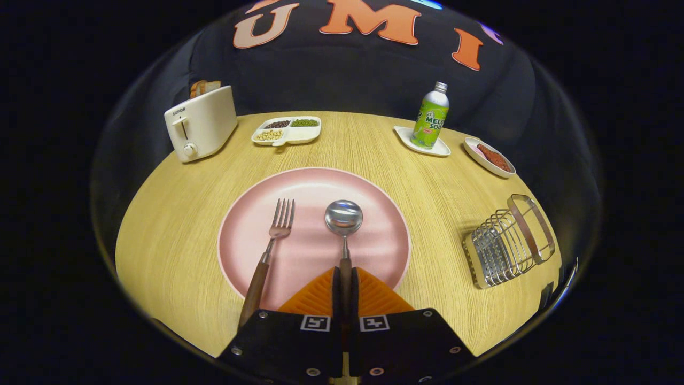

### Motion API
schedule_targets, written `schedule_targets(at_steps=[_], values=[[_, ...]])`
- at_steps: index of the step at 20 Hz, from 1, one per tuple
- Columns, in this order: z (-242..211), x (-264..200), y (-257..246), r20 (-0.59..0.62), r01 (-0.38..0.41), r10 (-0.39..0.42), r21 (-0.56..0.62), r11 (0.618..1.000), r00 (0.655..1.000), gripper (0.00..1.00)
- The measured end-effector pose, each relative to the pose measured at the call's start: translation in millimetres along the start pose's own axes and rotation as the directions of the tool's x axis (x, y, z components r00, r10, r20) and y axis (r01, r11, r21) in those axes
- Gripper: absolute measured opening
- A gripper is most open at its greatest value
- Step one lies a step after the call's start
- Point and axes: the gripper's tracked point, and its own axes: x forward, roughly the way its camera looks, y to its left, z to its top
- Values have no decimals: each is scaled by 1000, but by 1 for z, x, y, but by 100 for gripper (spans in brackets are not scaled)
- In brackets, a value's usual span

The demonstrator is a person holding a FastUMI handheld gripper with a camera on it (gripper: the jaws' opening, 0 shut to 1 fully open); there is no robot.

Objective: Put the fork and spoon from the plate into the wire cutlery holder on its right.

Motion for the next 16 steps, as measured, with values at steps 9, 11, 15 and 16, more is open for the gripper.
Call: schedule_targets(at_steps=[9, 11, 15, 16], values=[[28, -45, -19, 17, -74, 73, 14, 997, 997, 5], [41, -58, -37, 44, -48, 48, -5, 999, 998, 6], [54, -83, -63, 50, -43, 42, 15, 999, 998, 5], [54, -87, -71, 46, -43, 42, 23, 999, 998, 5]])
